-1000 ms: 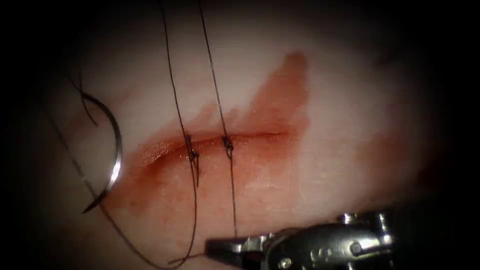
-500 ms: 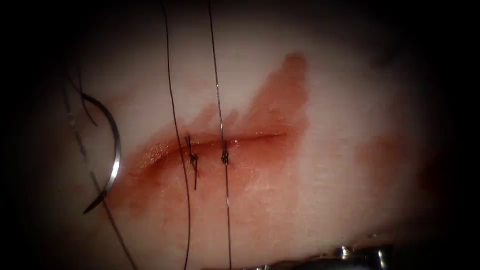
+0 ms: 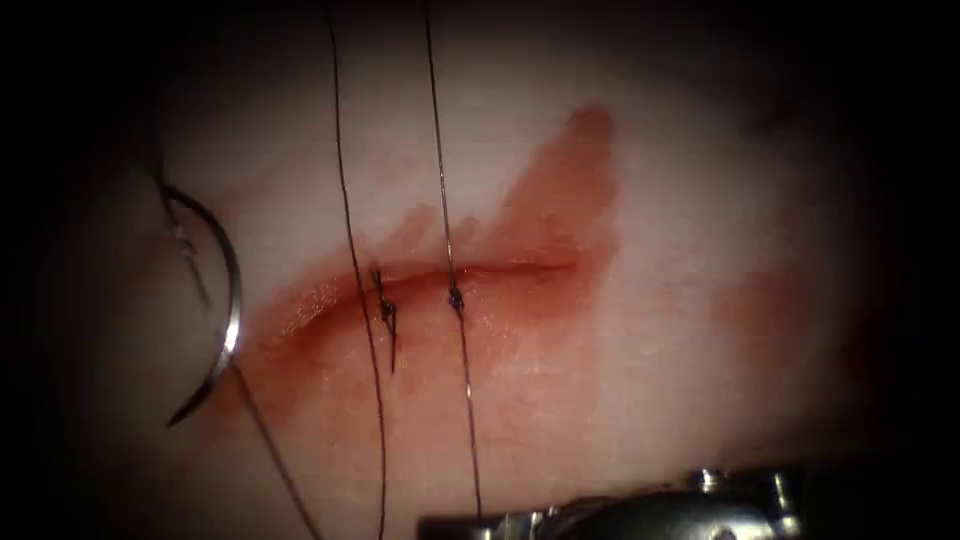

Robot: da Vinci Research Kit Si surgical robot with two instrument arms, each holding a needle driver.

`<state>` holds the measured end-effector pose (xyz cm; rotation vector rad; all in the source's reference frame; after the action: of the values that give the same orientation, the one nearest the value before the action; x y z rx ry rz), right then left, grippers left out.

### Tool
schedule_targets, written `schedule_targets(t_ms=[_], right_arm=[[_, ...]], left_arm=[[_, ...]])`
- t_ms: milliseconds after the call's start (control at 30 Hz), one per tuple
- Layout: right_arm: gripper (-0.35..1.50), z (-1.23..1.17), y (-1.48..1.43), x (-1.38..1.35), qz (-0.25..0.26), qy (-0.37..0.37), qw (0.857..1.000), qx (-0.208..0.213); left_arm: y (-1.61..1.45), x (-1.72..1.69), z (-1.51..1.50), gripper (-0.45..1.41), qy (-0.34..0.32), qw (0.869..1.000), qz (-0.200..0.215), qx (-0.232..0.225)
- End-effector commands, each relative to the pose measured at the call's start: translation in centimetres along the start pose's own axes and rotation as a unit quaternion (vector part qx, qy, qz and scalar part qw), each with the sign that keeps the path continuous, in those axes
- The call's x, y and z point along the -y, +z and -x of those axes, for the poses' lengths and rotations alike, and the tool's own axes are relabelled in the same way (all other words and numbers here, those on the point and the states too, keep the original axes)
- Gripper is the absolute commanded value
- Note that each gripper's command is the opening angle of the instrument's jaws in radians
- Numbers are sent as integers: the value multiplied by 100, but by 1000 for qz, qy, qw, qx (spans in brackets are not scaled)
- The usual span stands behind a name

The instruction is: Wound Closure

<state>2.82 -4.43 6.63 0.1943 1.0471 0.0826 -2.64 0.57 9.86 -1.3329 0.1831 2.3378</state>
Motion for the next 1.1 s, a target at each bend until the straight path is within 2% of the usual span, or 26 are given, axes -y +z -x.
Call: schedule_targets(t_ms=[33, 67, 100, 133, 200, 233, 333, 433, 467, 500, 533, 600, 667, 767, 900, 967, 1067, 1100], right_arm=[[-35, -5, 2, 2, -1, 15, 1000, -7], [41, -11, -4, 0, -8, 35, 999, -16], [41, -11, -4, 0, -8, 35, 999, -16], [62, -14, -8, 0, -15, 50, 998, -28], [118, -24, -29, -6, -31, 103, 993, -57], [126, -28, -37, -9, -34, 110, 991, -60], [129, -32, -52, -14, -43, 119, 990, -63], [133, -41, -79, -26, -55, 137, 987, -68], [133, -47, -99, -34, -73, 144, 984, -71], [131, -50, -108, -38, -84, 145, 983, -73], [124, -53, -122, -51, -73, 156, 982, -74], [124, -53, -123, -58, -59, 160, 983, -71], [123, -50, -118, -80, -27, 180, 981, -66], [121, -36, -88, -113, 4, 218, 974, -61], [126, -27, -65, -130, 21, 234, 970, -59], [133, -16, -40, -143, 34, 241, 968, -51], [133, -3, -14, -148, 45, 246, 968, -37], [133, -3, -14, -148, 45, 246, 968, -37]], left_arm=[[5, -1, 0, -45, 0, 1000, 5, -5], [0, -2, -4, -45, -3, 1000, 8, -10], [0, -2, -4, -45, -3, 1000, 8, -10], [-2, -2, -6, -45, -4, 1000, 10, -13], [-13, -8, -22, -45, -14, 999, 26, -25], [-16, -10, -28, -45, -17, 999, 30, -29], [-20, -15, -37, -45, -22, 999, 35, -33], [-27, -21, -52, -45, -19, 998, 39, -43], [-32, -25, -62, -45, -16, 998, 40, -50], [-34, -26, -66, -45, -15, 998, 40, -52], [-39, -30, -75, -45, -14, 997, 41, -59], [-42, -32, -78, -45, -12, 997, 42, -63], [-49, -41, -88, -45, -14, 996, 45, -71], [-63, -56, -108, -45, -6, 996, 50, -80], [-71, -59, -124, -45, -2, 995, 51, -86], [-76, -64, -140, -45, -1, 994, 54, -94], [-75, -74, -146, -45, 0, 993, 61, -99], [-75, -74, -146, -45, 0, 993, 61, -99]])
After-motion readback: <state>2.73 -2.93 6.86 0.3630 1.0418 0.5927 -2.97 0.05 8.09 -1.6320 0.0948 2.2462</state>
